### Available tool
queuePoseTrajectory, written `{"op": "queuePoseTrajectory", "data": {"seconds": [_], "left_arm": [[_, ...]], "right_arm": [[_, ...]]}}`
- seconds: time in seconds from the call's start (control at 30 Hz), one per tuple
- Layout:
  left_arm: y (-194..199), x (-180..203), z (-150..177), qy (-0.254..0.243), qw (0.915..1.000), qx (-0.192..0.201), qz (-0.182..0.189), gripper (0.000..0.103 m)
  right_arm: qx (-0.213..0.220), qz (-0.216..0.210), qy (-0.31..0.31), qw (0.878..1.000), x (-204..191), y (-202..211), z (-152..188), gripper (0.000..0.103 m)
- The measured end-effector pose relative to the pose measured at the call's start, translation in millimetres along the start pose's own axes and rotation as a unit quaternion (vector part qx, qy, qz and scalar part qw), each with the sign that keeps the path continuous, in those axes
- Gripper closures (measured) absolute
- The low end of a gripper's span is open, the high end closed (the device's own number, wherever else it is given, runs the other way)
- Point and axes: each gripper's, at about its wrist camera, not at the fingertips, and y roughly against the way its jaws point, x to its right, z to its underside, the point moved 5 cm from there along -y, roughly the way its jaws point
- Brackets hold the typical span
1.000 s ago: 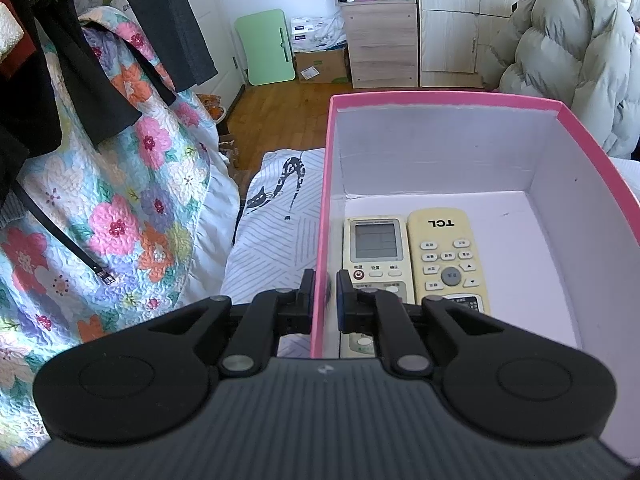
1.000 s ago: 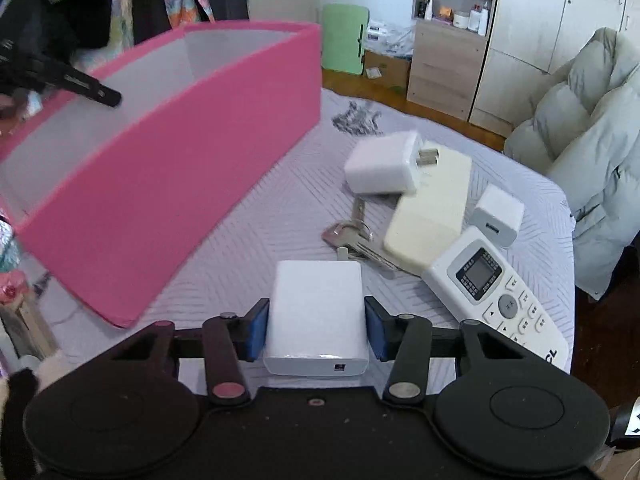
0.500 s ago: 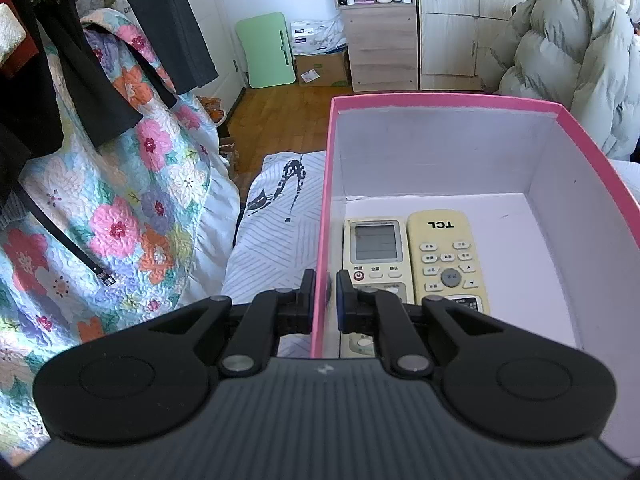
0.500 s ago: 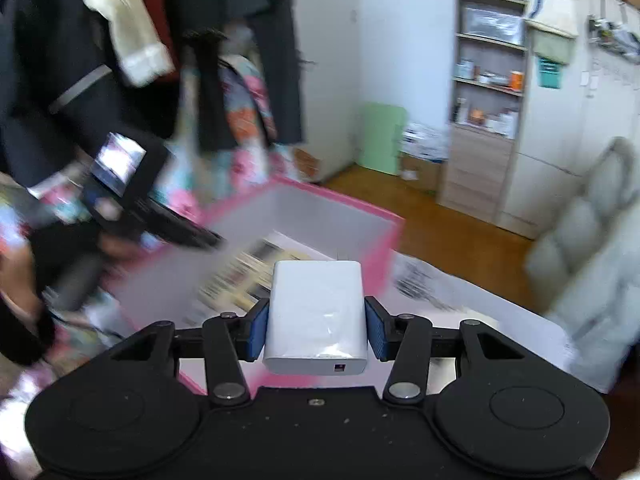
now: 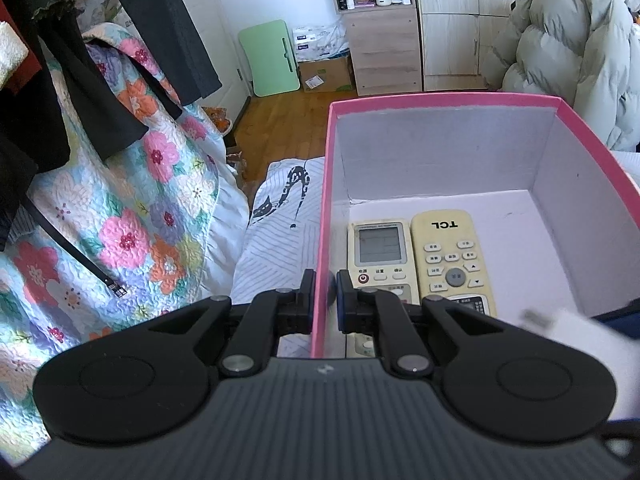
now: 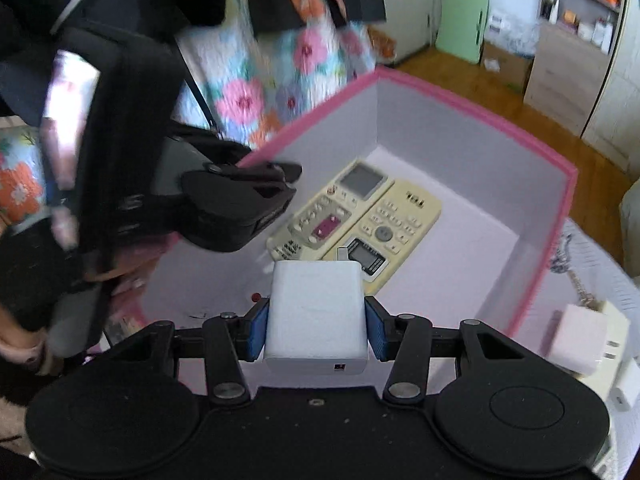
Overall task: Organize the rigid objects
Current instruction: 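Carry the white power bank into the pink box and open the right tool, then move the right tool back to the bed and grasp the white TCL remote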
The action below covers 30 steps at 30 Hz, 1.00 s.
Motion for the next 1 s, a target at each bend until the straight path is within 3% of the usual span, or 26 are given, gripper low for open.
{"op": "queuePoseTrajectory", "data": {"seconds": [0.2,0.43,0.63,1.0], "left_arm": [[0.3,-0.4,0.5,0.003,1.0000,0.000,0.002,0.094],[0.7,-5.9,1.2,0.014,0.9998,-0.002,0.017,0.094],[1.3,-4.8,2.5,0.009,0.9997,-0.005,0.022,0.094],[0.7,-3.0,1.4,0.006,0.9998,-0.006,0.020,0.094]], "right_arm": [[-0.048,-0.018,-0.030,0.998,5.2,-31.1,-5.3,0.049],[-0.081,-0.007,-0.013,0.997,-1.1,-62.2,-7.2,0.050],[-0.040,0.024,-0.026,0.999,4.7,-43.8,-3.9,0.046],[0.065,0.037,-0.051,0.996,18.8,65.0,17.3,0.045]]}}
